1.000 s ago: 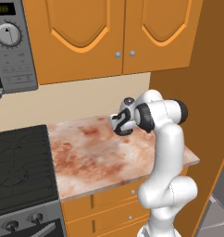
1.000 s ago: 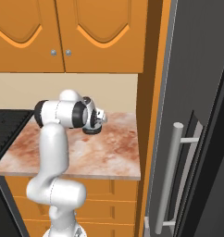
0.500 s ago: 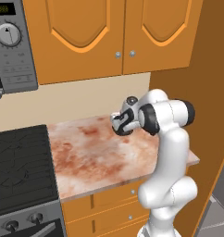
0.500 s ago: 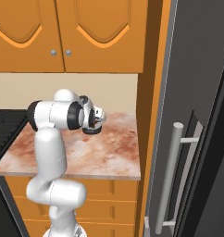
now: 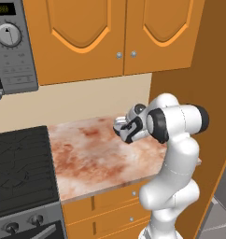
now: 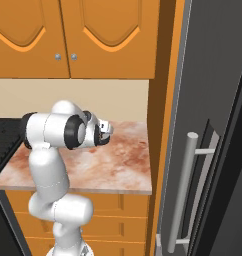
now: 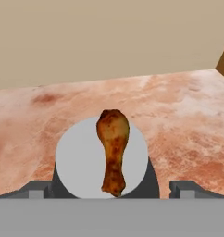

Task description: Take the chicken drumstick from the fridge and place it on the digital scale on the counter by the fridge. Wait a few seconds for a reading, then move it to the plate on the dining counter.

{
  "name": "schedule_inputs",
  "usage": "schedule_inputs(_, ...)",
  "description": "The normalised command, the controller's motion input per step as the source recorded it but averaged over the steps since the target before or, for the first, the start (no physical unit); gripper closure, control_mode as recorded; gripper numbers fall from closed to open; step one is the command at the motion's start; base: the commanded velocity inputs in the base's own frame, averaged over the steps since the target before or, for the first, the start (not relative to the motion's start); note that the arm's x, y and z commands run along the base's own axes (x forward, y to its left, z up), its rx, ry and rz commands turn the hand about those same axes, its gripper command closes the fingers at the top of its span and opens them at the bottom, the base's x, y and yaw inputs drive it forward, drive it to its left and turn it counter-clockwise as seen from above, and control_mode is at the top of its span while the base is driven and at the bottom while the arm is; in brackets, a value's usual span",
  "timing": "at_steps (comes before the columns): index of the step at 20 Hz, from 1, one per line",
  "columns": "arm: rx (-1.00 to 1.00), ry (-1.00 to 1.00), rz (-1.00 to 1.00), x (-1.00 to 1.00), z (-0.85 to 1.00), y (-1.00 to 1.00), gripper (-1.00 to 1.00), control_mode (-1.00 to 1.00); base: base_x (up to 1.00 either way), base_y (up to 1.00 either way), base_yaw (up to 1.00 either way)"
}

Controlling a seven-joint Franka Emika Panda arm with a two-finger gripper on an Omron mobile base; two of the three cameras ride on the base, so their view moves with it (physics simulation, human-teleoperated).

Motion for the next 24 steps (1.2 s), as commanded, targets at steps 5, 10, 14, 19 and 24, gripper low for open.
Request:
schedule_inputs(5,0.01,0.00,0.00,0.00,0.03,0.00,-1.00,-1.00,0.00,0.00,0.00)
schedule_inputs(10,0.00,0.01,0.00,0.00,0.00,0.00,-1.00,-1.00,0.00,0.00,0.00)
schedule_inputs(14,0.00,0.00,0.00,0.00,0.00,0.00,-1.00,-1.00,0.00,0.00,0.00)
schedule_inputs(19,0.00,0.00,0.00,0.00,0.00,0.00,-1.00,-1.00,0.00,0.00,0.00)
schedule_inputs(24,0.00,0.00,0.00,0.00,0.00,0.00,-1.00,-1.00,0.00,0.00,0.00)
